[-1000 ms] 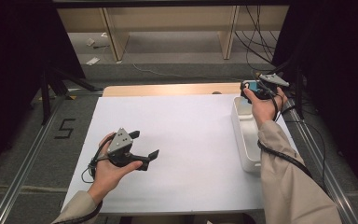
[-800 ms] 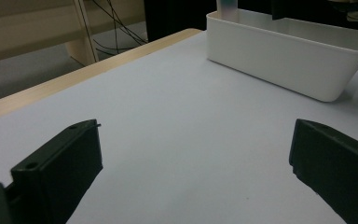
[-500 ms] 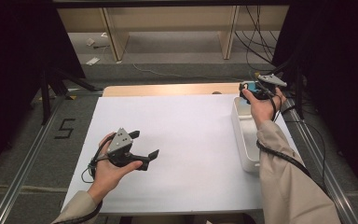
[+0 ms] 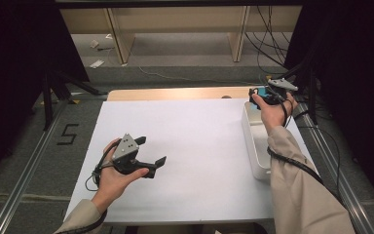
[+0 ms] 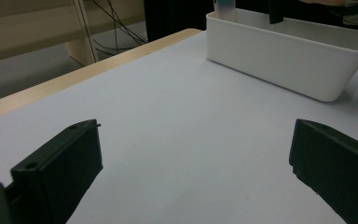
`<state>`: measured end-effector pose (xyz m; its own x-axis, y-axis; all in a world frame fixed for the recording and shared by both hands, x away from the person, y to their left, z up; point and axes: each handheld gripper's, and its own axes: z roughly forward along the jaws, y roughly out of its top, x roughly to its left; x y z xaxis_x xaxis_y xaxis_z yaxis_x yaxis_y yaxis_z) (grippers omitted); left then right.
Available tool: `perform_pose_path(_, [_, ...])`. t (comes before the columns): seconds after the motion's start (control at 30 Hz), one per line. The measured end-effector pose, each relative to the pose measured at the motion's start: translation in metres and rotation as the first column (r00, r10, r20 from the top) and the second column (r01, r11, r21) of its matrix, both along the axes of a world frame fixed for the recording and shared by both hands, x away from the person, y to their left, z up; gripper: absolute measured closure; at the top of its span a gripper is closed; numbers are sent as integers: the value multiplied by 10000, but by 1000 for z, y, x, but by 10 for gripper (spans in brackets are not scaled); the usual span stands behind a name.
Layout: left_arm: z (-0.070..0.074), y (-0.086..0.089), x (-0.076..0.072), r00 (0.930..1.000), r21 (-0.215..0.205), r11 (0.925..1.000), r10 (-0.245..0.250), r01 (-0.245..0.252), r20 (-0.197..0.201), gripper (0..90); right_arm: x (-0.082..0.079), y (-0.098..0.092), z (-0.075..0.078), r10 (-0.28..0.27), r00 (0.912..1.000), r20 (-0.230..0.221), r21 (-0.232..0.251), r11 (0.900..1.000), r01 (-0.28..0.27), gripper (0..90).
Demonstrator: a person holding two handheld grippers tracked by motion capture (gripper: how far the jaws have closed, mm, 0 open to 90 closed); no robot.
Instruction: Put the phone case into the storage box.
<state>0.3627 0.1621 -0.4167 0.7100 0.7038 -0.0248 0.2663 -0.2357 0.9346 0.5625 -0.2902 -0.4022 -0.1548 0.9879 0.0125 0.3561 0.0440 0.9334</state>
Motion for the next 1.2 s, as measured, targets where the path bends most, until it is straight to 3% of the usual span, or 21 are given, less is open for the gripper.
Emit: perform_pose_path(1.2, [0, -1, 0, 10000, -10, 10000, -22, 22, -15, 17, 5, 3, -15, 41, 9987, -513, -126, 9999, -48, 180])
